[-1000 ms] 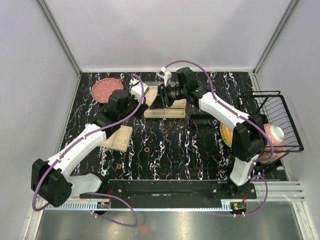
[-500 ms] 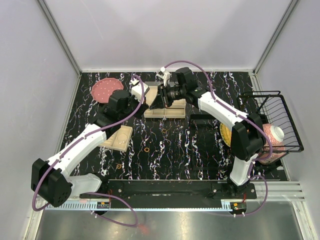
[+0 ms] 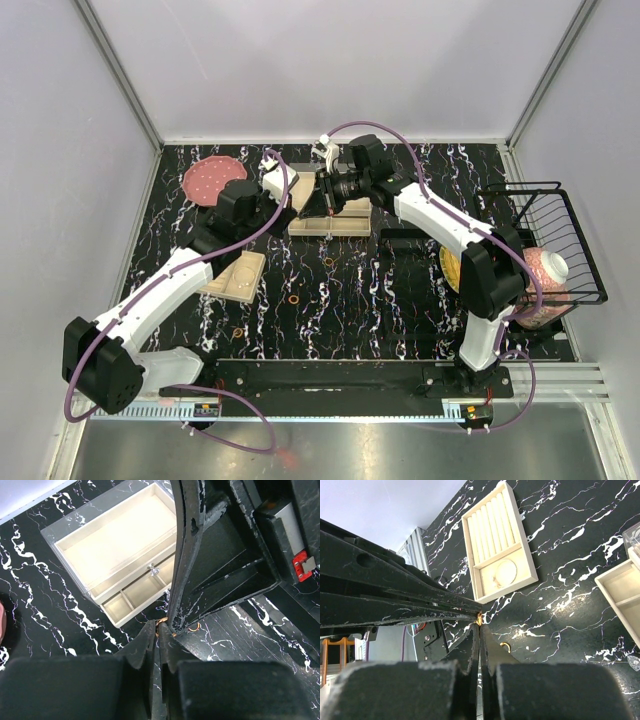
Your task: Organize the mixed jewelry
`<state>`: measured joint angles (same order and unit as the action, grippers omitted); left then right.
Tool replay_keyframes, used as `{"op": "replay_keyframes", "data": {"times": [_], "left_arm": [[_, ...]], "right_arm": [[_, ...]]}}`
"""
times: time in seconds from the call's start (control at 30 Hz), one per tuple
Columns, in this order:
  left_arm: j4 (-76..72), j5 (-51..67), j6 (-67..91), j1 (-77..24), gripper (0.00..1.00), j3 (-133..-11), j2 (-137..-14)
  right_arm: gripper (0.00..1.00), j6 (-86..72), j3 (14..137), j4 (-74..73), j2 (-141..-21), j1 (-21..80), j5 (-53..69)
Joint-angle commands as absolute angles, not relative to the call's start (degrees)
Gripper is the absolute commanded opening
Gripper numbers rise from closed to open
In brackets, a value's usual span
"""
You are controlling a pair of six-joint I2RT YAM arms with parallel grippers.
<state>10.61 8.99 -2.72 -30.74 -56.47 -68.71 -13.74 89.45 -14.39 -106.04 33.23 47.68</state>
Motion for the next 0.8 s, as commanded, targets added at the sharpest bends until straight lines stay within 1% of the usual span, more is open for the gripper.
{"op": "replay_keyframes", "data": {"times": [0.0, 0.03, 0.07, 0.17, 0.2, 0.3, 0.4, 0.57, 0.77], "left_arm": [[7.47, 11.16, -2.9, -30.94, 0.11, -56.69, -66.19], [7.82, 11.95, -3.25, -30.85, 0.13, -56.86, -65.75], [8.17, 13.08, -3.43, -30.76, 0.19, -57.3, -65.31], [10.36, 16.94, -4.22, -29.97, 0.27, -58.97, -64.07], [11.24, 18.01, -4.22, -29.62, 0.36, -59.41, -63.9], [13.09, 23.54, -3.87, -28.13, 0.46, -61.26, -63.28], [13.62, 31.27, -2.73, -24.63, 0.5, -61.96, -63.1], [14.41, 46.98, -0.18, -18.46, 0.52, -63.8, -65.56], [13.28, 56.75, 4.04, -17.75, 0.52, -65.3, -69.08]], "right_arm": [[0.0, -11.96, 90.44, -12.83, -104.6, 33.93, 48.43], [0.0, -11.52, 89.92, -13.18, -104.15, 33.93, 48.25], [0.0, -11.08, 89.56, -13.44, -103.72, 33.93, 47.99], [0.0, -9.32, 88.95, -14.76, -101.78, 33.84, 47.37], [0.0, -8.62, 88.86, -15.2, -100.99, 33.84, 47.46], [0.0, -6.69, 87.72, -16.08, -98.89, 33.84, 47.72], [0.0, -4.67, 86.14, -16.79, -96.95, 33.75, 48.77], [0.0, -3.43, 85.34, -17.67, -94.31, 33.75, 52.64], [0.0, -3.25, 85.87, -18.1, -92.55, 33.75, 55.55]]}}
